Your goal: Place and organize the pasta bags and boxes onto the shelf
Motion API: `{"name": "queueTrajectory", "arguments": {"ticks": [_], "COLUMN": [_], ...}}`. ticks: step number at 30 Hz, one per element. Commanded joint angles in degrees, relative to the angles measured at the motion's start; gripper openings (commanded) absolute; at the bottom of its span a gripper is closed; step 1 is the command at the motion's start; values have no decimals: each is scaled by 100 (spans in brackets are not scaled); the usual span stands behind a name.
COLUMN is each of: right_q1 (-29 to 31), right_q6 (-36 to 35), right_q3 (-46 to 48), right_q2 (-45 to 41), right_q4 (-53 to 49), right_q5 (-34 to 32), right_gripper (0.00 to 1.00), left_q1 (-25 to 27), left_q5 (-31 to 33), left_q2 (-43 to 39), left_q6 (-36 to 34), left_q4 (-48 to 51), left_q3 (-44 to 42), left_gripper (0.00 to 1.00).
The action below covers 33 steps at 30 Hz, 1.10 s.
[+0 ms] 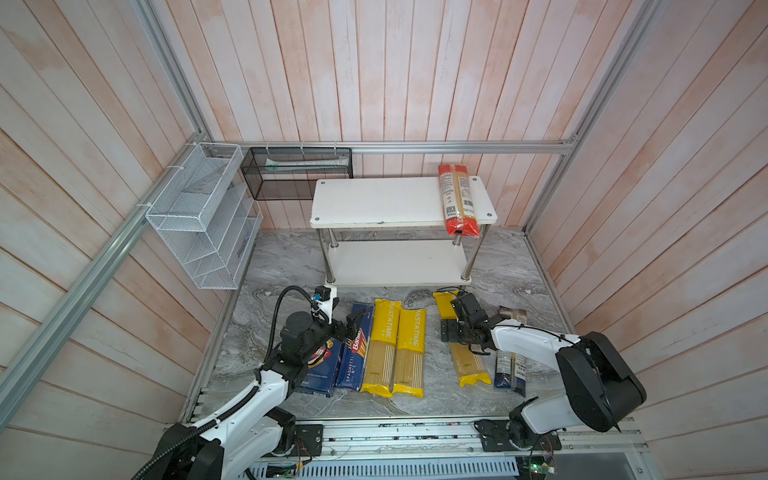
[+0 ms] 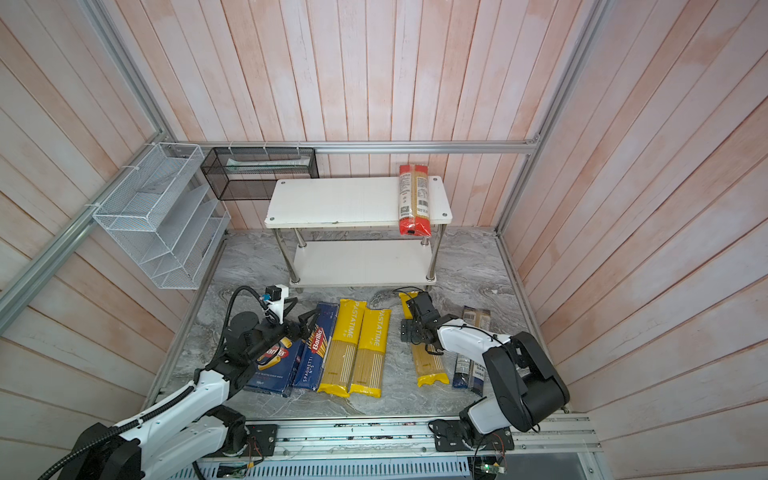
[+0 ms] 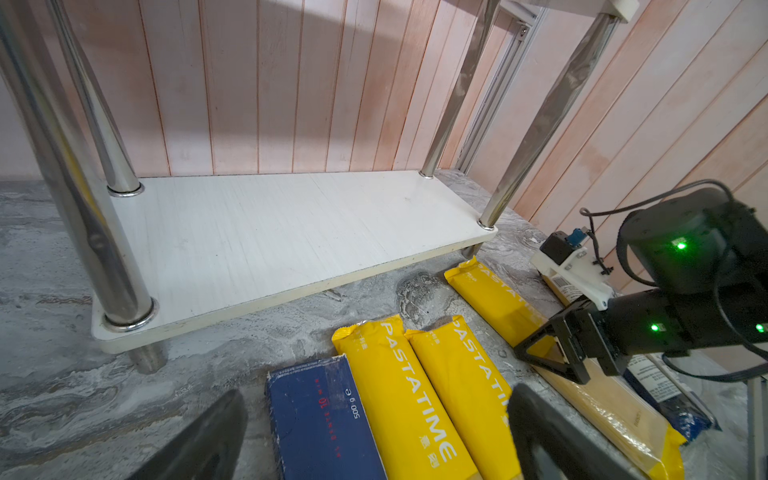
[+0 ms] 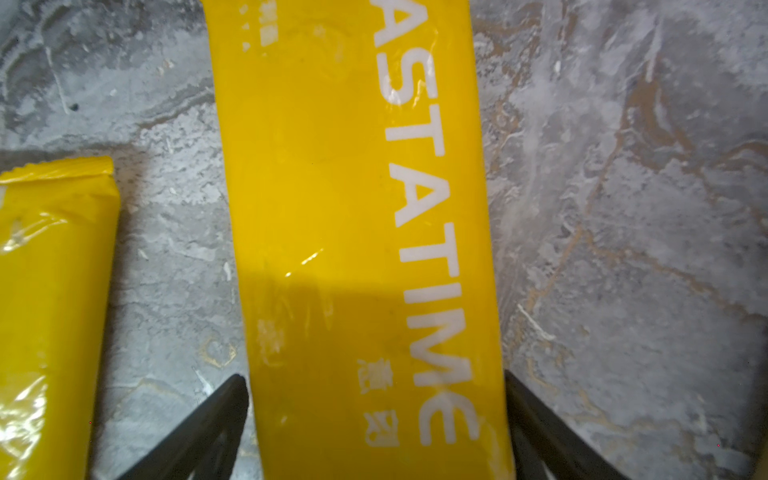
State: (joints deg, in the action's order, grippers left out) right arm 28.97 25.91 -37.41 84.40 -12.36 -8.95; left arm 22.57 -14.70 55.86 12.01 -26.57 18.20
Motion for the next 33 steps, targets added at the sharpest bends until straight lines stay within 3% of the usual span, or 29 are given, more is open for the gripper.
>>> {"name": "queueTrajectory", "arguments": {"ticks": [1, 5, 12, 33], "right_q1": [89, 128, 244, 279], "right_q6": [265, 281, 309, 632], "right_q3": [168, 109, -16, 285], "right_q2": [257, 403, 480, -525], "right_q4": [-927, -996, -992, -554], "right_q5": [440, 387, 348, 347], "right_gripper": [92, 90, 74, 42], "left_q1": [24, 28, 20, 20], "left_q5": [-2, -3, 10, 4], "left_q2": [-9, -13, -32, -4], "left_q6": [-52, -55, -67, -47], "left_q4": [-42, -40, -20, -50], "left_q3": [4, 2, 0, 0], "left_gripper": [100, 100, 100, 100]}}
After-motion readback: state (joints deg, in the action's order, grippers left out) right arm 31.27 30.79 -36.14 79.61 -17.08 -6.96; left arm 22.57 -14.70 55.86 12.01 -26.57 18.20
